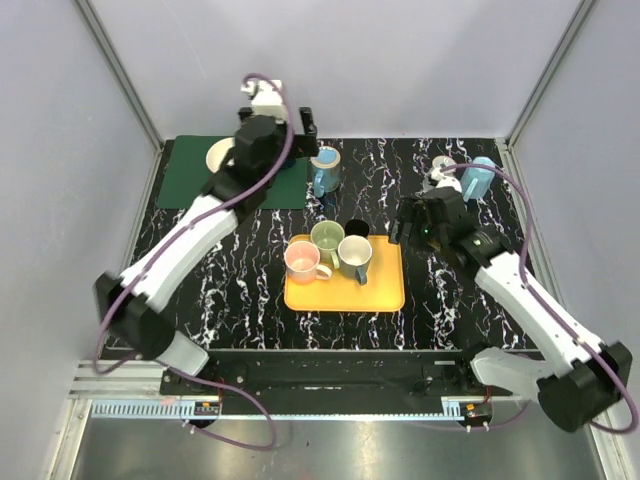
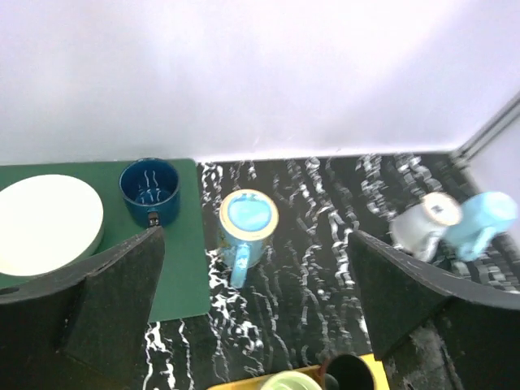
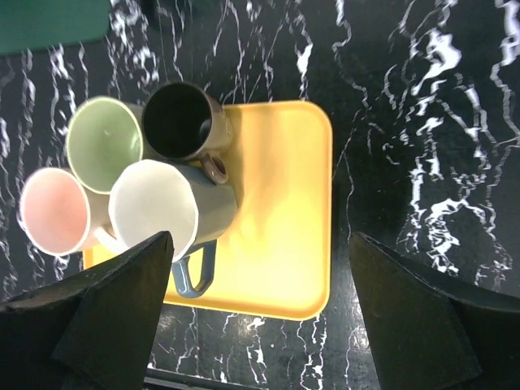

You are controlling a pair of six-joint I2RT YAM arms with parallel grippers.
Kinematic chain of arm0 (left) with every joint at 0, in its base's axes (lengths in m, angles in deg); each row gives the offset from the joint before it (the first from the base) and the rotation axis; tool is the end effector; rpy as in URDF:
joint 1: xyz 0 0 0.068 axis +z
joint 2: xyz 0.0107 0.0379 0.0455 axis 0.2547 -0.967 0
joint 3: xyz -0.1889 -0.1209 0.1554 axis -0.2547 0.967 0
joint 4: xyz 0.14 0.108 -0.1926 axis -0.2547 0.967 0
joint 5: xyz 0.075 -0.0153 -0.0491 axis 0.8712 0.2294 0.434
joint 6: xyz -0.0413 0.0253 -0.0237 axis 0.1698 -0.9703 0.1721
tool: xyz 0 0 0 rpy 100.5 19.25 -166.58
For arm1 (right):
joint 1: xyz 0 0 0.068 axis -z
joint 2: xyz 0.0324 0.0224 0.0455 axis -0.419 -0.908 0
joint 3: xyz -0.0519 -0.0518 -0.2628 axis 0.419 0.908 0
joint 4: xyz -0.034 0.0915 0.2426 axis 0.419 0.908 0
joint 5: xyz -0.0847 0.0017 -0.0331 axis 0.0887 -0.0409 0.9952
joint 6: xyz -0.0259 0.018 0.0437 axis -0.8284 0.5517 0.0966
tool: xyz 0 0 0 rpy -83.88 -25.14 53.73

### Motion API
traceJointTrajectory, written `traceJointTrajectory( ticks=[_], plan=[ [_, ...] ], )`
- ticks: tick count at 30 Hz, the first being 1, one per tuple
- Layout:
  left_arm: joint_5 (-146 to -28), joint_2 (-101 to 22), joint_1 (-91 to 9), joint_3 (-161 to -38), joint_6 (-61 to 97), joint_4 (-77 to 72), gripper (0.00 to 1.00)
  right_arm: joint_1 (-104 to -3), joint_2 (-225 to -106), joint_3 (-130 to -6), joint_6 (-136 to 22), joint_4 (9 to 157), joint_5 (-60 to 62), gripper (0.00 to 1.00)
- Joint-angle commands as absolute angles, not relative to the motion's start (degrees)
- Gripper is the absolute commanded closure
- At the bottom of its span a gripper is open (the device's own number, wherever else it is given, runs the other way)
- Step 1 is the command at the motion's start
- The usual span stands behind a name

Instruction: Turn the mug right side up

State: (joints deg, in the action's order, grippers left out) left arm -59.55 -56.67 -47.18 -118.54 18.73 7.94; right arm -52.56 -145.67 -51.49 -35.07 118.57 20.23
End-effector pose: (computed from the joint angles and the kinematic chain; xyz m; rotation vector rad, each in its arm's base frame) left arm 0.3314 -0.1965 0.4108 0.0614 1.7477 -0.2730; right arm 0.2025 0.0988 0.3287 0.1278 2.2400 0.3174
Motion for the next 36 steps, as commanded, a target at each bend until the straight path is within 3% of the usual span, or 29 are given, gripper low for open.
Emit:
traceJointTrajectory(
  ticks=[1, 6, 15, 28, 33, 36],
  plan=[
    [-58.06, -40.37, -47.8, -108.1, 25.99, 7.78, 0.01, -53.68, -152.47, -53.04, -39.95, 116.14, 13.52, 0.06],
    [-62.37, -25.67, -47.89, -88.79, 32.06, 6.99, 0.01, -58.95, -154.97, -52.7, -43.82, 114.49, 12.99, 0.04],
    [-68.88, -6.41, -47.98, -72.14, 36.73, 12.26, 0.01, -65.46, -156.9, -50.59, -46.45, 112.99, 11.58, 0.07],
    [-69.05, 1.43, -47.98, -65.27, 38.14, 15.25, 0.01, -68.63, -164.19, -52.43, -49.28, 115.46, 12.89, 0.18],
    [-68.18, 1.95, -47.98, -65.09, 37.96, 16.74, 0.01, -68.63, -168.14, -54.54, -50.15, 115.37, 13.34, 0.33],
    [-67.74, 2.74, -47.98, -64.48, 37.96, 17.01, 0.01, -68.54, -169.72, -55.16, -50.16, 114.93, 13.33, 0.35]
  ],
)
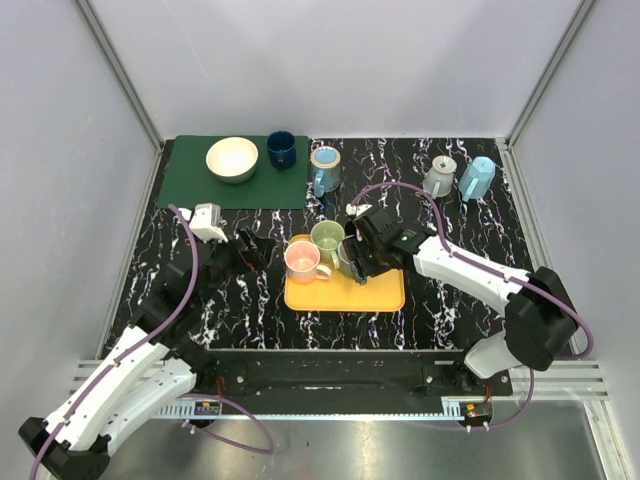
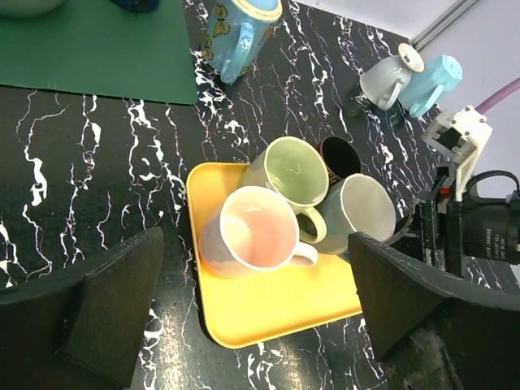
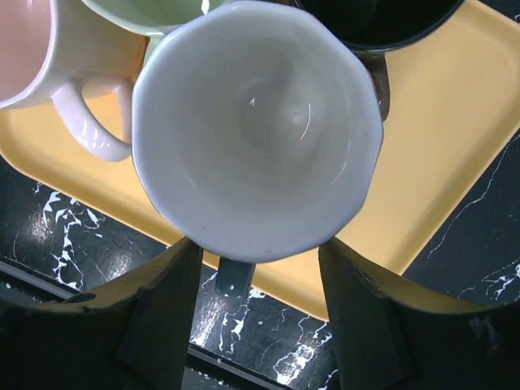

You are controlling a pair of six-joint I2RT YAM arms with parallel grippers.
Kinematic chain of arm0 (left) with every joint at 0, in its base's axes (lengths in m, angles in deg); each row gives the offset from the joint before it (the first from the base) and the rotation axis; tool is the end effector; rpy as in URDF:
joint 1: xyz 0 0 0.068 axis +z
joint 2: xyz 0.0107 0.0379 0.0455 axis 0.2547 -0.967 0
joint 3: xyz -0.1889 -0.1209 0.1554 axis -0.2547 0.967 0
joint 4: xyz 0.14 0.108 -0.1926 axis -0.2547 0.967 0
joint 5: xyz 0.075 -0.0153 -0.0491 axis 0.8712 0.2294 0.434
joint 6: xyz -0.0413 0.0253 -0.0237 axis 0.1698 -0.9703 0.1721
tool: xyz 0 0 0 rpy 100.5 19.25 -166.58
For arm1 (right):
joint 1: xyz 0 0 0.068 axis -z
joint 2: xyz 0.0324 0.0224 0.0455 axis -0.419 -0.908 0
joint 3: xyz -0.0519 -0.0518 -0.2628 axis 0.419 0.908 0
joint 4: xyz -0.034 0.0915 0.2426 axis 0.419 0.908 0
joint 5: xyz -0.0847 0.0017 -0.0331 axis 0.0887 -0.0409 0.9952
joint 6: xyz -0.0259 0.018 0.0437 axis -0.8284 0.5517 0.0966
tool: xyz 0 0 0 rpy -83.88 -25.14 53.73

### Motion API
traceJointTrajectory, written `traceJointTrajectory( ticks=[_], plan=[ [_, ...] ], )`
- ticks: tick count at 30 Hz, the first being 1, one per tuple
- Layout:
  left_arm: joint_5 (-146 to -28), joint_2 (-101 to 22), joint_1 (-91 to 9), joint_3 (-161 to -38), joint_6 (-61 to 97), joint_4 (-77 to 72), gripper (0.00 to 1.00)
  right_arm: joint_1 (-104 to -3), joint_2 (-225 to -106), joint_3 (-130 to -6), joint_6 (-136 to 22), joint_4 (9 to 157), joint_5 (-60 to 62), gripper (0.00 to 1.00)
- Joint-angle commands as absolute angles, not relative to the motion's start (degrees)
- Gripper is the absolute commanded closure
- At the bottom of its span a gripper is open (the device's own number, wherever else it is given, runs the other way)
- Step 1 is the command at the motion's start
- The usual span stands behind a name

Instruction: Turn the mug right side up

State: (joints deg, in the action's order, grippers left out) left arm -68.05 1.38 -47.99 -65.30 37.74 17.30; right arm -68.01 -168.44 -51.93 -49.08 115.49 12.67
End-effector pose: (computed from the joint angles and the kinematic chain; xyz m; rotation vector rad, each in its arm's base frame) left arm 0.1288 -0.0763 0.3091 -0.1033 1.8673 -0.6127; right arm 0.2194 0.2031 0.2373 -0.6147 2.5271 0.2906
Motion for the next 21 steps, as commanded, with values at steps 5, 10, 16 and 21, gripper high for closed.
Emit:
traceJointTrajectory(
  ticks=[5, 10, 16, 21],
  plan=[
    [-67.56, 3.27, -47.98, -64.04, 38.14, 17.19, 0.01, -68.63, -171.05, -55.42, -50.42, 114.13, 13.69, 0.4],
    [-67.74, 3.1, -47.98, -64.04, 38.14, 17.27, 0.01, -68.63, -171.75, -55.25, -50.42, 113.61, 13.69, 0.46],
    [-67.74, 3.1, -47.98, -64.04, 38.31, 17.45, 0.01, -68.63, -172.02, -54.98, -50.59, 113.08, 14.39, 0.57],
    [-67.74, 3.1, -47.98, -63.86, 38.4, 17.45, 0.01, -68.63, -171.84, -54.54, -50.42, 112.9, 14.13, 0.75]
  ],
)
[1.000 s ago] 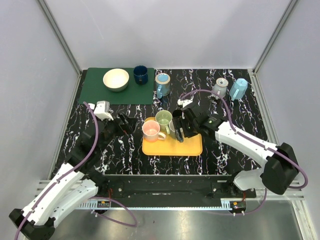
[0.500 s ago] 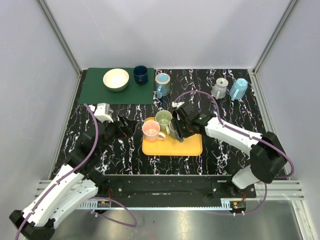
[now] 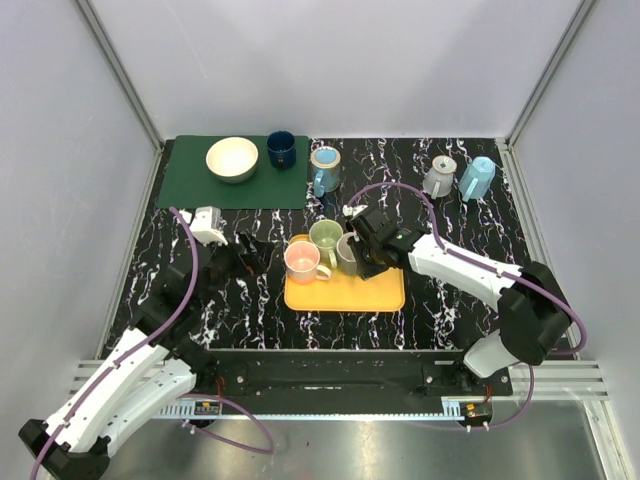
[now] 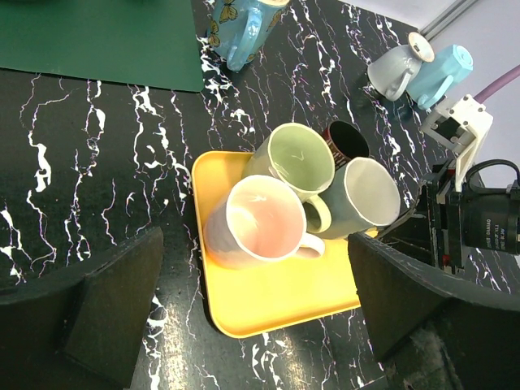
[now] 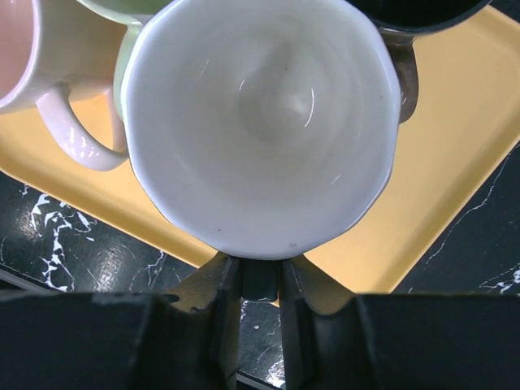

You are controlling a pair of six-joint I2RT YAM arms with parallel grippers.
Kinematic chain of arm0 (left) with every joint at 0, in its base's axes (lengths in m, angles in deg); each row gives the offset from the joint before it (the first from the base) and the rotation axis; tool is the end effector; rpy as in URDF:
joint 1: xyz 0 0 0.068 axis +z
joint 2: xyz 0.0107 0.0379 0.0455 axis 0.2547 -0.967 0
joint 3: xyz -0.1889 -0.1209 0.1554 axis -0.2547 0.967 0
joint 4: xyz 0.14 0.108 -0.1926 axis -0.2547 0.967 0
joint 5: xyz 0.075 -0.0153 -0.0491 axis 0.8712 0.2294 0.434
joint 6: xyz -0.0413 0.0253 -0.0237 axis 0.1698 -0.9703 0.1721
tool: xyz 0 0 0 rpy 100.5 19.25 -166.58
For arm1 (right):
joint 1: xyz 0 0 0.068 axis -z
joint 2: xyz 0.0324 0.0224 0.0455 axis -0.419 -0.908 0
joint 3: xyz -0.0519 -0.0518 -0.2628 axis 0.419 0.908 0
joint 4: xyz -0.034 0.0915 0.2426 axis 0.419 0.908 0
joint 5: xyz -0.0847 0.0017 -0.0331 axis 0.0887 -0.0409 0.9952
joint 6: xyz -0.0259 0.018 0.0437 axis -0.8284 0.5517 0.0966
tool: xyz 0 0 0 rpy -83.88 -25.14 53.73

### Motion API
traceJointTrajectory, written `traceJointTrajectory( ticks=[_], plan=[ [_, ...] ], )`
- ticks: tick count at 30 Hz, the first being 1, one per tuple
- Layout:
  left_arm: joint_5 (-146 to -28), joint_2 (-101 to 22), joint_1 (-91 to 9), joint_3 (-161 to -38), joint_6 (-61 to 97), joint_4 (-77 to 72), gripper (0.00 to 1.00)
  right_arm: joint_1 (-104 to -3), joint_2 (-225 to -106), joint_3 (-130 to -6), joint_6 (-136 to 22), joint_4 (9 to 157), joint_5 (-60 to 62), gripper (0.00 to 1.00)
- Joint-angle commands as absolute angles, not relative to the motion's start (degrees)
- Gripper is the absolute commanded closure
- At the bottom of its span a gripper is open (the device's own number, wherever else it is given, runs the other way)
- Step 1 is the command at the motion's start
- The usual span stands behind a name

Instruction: Turn the mug right side up

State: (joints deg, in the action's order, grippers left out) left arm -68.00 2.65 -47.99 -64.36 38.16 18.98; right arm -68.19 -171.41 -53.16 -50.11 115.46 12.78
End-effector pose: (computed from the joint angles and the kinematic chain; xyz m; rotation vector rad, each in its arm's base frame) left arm 0.1252 -0.0739 0.3031 -0.1088 1.8902 -0.6057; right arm 0.2256 0.2102 0.2291 -0.6485 2.5457 0.2658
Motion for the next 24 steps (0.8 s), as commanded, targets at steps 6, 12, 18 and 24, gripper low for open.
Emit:
traceJointTrajectory(
  ticks=[6, 12, 18, 24],
  plan=[
    [-67.74, 2.92, -47.98, -64.04, 38.4, 17.45, 0.01, -68.63, -169.74, -54.54, -49.37, 115.27, 14.65, 1.0],
    [-68.09, 2.48, -47.98, -64.21, 38.67, 17.45, 0.01, -68.63, -163.51, -55.68, -48.75, 121.23, 15.27, 1.0],
    [-68.61, 1.43, -47.98, -64.57, 39.1, 16.84, 0.01, -68.63, -155.77, -58.67, -48.57, 128.53, 15.09, 1.0],
    [-67.21, -0.24, -47.98, -64.92, 45.5, 14.03, 0.01, -68.45, -146.9, -61.13, -42.35, 123.83, 9.04, 1.0]
  ],
)
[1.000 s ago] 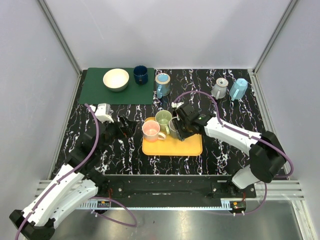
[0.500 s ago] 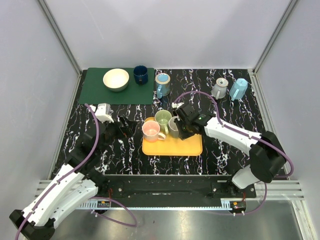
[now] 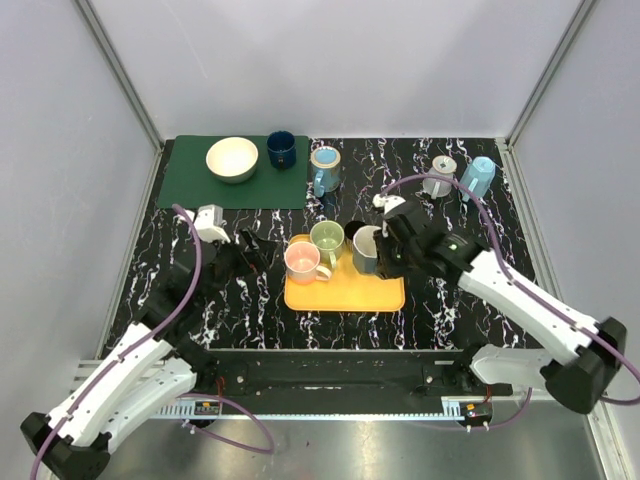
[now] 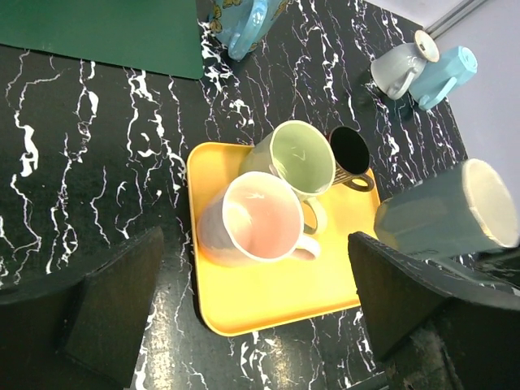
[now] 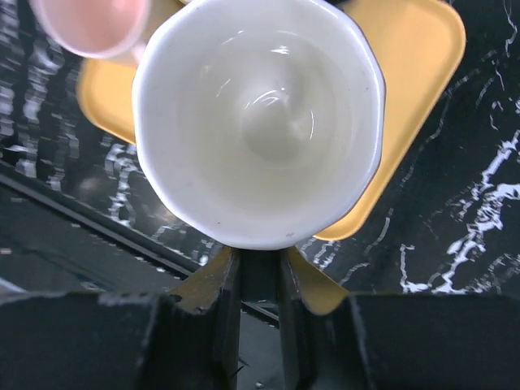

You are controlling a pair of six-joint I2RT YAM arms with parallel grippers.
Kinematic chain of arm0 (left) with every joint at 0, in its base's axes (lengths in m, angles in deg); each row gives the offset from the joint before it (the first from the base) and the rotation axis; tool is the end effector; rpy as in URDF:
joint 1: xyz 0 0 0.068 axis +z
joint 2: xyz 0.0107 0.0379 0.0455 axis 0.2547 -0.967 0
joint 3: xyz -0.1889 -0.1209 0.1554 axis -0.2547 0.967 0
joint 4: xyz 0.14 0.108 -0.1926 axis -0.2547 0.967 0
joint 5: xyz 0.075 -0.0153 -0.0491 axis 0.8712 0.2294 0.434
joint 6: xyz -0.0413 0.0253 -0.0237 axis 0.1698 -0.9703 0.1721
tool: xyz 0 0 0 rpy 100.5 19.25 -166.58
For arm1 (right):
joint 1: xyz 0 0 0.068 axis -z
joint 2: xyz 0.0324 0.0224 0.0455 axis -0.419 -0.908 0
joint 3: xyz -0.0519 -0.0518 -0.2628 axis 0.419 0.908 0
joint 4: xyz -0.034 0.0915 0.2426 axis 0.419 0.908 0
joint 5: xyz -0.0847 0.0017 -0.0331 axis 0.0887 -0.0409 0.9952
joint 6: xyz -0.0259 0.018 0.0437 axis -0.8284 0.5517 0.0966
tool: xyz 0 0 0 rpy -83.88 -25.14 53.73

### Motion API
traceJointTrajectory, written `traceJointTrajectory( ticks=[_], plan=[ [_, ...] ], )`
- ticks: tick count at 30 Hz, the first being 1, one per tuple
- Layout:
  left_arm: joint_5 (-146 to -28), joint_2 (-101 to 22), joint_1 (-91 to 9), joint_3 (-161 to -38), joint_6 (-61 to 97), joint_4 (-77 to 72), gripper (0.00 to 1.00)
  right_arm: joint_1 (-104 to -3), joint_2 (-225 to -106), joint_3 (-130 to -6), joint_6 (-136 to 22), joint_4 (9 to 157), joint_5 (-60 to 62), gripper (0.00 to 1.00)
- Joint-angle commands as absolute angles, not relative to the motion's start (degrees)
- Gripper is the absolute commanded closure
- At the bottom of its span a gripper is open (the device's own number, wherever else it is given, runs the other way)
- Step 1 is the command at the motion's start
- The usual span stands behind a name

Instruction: Turn the mug right side up

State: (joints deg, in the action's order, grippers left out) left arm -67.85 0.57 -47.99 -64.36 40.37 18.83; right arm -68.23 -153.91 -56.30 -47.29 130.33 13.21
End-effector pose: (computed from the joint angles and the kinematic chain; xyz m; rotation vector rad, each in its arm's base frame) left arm 0.1310 -0.0776 0.2988 -0.1450 1.9236 -0.6128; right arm 0.1775 0.1645 0.3091 -0.5580 2.4718 0.3340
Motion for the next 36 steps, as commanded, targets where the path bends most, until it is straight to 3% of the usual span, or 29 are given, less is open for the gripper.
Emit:
traceJointTrajectory(
  ticks=[1, 8, 14, 17, 20, 26, 36],
  plan=[
    [-67.82, -0.07, -47.98, -64.31, 46.22, 12.8, 0.01, -68.19, -146.18, -61.13, -39.46, 122.15, 5.72, 1.0],
    [-85.2, 4.67, -47.98, -60.0, 52.19, -8.9, 0.01, -59.77, -138.9, -54.3, -23.81, 101.68, -8.96, 1.0],
    [-94.43, 3.19, -47.89, -54.82, 64.66, -23.21, 0.01, -51.75, -136.42, -40.23, -4.65, 65.43, -23.22, 1.0],
    [-99.97, -1.44, -47.98, -49.28, 70.89, -42.27, 0.01, -51.75, -138.0, -37.67, 0.37, 56.95, -25.68, 1.0],
    [-103.67, -9.08, -48.15, -49.88, 73.55, -48.81, 0.02, -51.75, -138.62, -37.67, 1.26, 54.48, -26.39, 1.0],
    [-108.15, -21.84, -49.64, -53.48, 77.95, -62.97, 0.17, -51.75, -139.06, -36.62, 4.16, 49.72, -27.62, 1.0],
    [-106.24, -31.26, -54.56, -58.84, 79.1, -73.87, 0.19, -51.75, -139.85, -34.51, 7.76, 44.88, -28.32, 1.0]
  ],
)
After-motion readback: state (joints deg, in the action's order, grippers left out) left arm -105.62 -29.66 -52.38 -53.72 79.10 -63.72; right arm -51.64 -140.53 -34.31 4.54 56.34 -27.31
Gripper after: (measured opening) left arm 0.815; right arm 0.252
